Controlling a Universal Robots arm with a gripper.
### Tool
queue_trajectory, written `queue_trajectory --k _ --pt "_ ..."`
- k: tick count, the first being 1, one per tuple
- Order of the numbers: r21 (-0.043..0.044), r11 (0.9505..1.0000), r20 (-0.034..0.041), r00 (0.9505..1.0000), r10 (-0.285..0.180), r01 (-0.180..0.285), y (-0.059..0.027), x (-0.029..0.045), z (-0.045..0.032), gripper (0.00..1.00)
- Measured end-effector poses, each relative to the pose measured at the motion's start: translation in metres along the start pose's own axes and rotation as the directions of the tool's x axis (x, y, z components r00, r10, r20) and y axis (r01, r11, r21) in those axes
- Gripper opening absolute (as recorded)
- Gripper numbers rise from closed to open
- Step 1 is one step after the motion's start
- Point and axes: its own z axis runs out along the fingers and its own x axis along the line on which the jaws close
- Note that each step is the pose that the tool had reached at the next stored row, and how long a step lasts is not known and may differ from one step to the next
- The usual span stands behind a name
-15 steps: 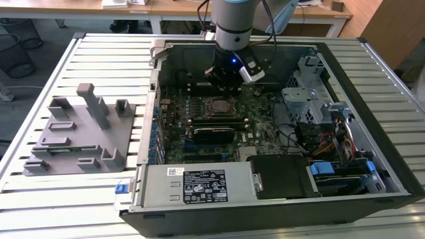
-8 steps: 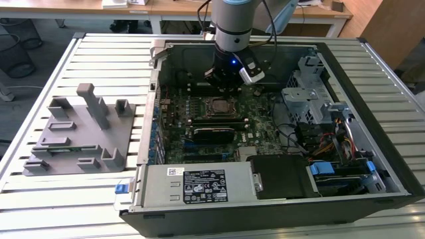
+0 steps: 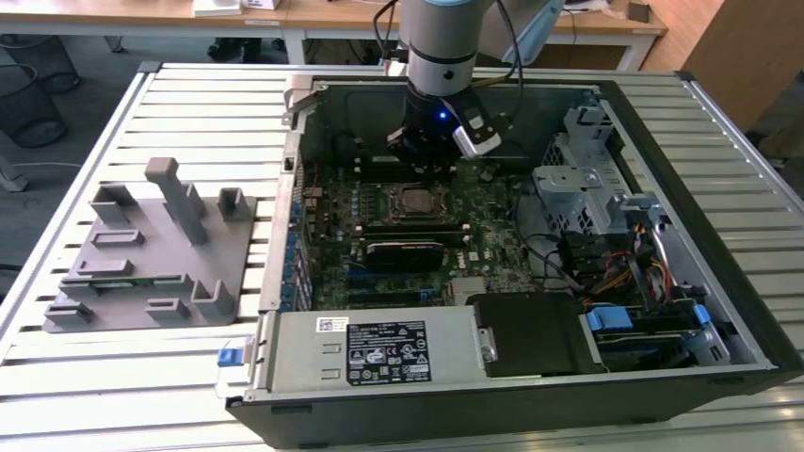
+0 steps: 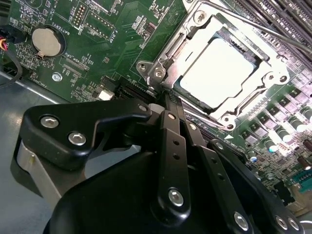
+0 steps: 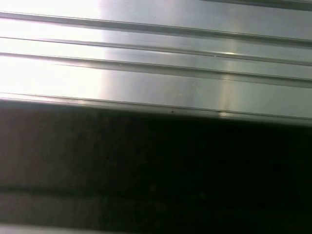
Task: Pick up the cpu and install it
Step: 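Install the first cpu locking lever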
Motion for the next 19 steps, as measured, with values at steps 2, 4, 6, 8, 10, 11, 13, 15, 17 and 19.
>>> queue_trajectory --k 2,4,6,8,10,11,13,15,17,19 --pt "0.0041 1.0 -0.0004 1.0 0.0 0.0 0.0 0.0 0.0001 0.11" --pt "0.0136 0.9999 -0.0013 1.0 0.0 0.0 -0.0001 0.0 0.0003 0.11" --pt "0.0236 0.9997 -0.0017 1.0 0.0 0.0 -0.0002 0.0 0.001 0.11" --pt "0.0323 0.9995 -0.0026 1.0 -0.001 0.001 -0.0002 0.0001 0.0022 0.11" --pt "0.0361 0.9993 -0.0033 1.0 -0.001 0.001 -0.0004 0.0002 0.0031 0.11" --pt "0.0359 0.9994 -0.0032 1.0 -0.001 0.001 -0.0005 0.0002 0.0032 0.11" --pt "0.0308 0.9995 -0.0027 1.0 0.0 0.001 -0.0003 0.0001 0.0036 0.11" --pt "0.0187 0.9998 -0.0024 1.0 0.0 0.0 -0.0003 0.0001 0.0036 0.11" --pt "0.0037 1.0 -0.0019 1.0 0.0 0.0 -0.0003 0.0001 0.0036 0.11" --pt "-0.0072 1.0 -0.0014 1.0 0.0 0.0 -0.0004 0.0002 0.0034 0.11"
